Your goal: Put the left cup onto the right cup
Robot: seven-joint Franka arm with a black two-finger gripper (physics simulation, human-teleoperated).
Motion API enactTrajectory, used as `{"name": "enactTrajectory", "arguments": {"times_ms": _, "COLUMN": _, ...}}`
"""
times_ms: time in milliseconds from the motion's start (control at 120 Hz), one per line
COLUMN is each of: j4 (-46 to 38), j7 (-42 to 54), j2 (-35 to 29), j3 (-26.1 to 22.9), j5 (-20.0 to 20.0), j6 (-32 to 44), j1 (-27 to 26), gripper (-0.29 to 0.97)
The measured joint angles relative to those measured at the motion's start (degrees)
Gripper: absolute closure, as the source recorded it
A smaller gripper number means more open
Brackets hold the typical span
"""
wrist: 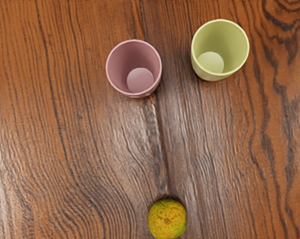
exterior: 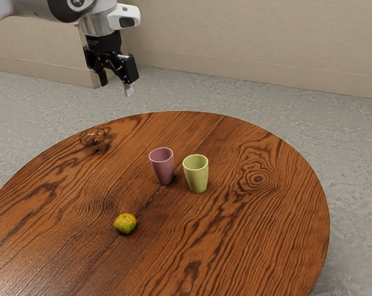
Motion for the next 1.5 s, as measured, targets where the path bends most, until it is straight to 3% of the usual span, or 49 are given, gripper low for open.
{"name": "enactTrajectory", "arguments": {"times_ms": 200, "j4": -4.71, "j7": 0.37, "j2": -1.25, "j3": 0.60, "j5": 0.37, "j6": 1.17, "j1": 0.27, "gripper": 0.02}}
{"name": "enactTrajectory", "arguments": {"times_ms": 408, "j4": -16.25, "j7": 0.52, "j2": -2.00, "j3": 0.87, "j5": 0.37, "j6": 5.40, "j1": 8.37, "gripper": 0.02}}
{"name": "enactTrajectory", "arguments": {"times_ms": 608, "j4": -22.00, "j7": 0.17, "j2": 0.37, "j3": 0.83, "j5": -0.59, "j6": 13.59, "j1": 11.11, "gripper": 0.02}}
{"name": "enactTrajectory", "arguments": {"times_ms": 800, "j4": -22.20, "j7": -0.22, "j2": 6.19, "j3": 0.74, "j5": -1.65, "j6": 20.38, "j1": 15.18, "gripper": 0.02}}
{"name": "enactTrajectory", "arguments": {"times_ms": 1025, "j4": -21.70, "j7": -0.45, "j2": 9.31, "j3": 0.32, "j5": -3.29, "j6": 25.36, "j1": 15.63, "gripper": 0.02}}
{"name": "enactTrajectory", "arguments": {"times_ms": 1292, "j4": -14.15, "j7": -0.63, "j2": 13.71, "j3": -4.73, "j5": -7.36, "j6": 28.04, "j1": 14.35, "gripper": 0.03}}
{"name": "enactTrajectory", "arguments": {"times_ms": 1500, "j4": -6.92, "j7": -0.78, "j2": 20.87, "j3": -5.62, "j5": -9.11, "j6": 28.40, "j1": 13.82, "gripper": 0.03}}
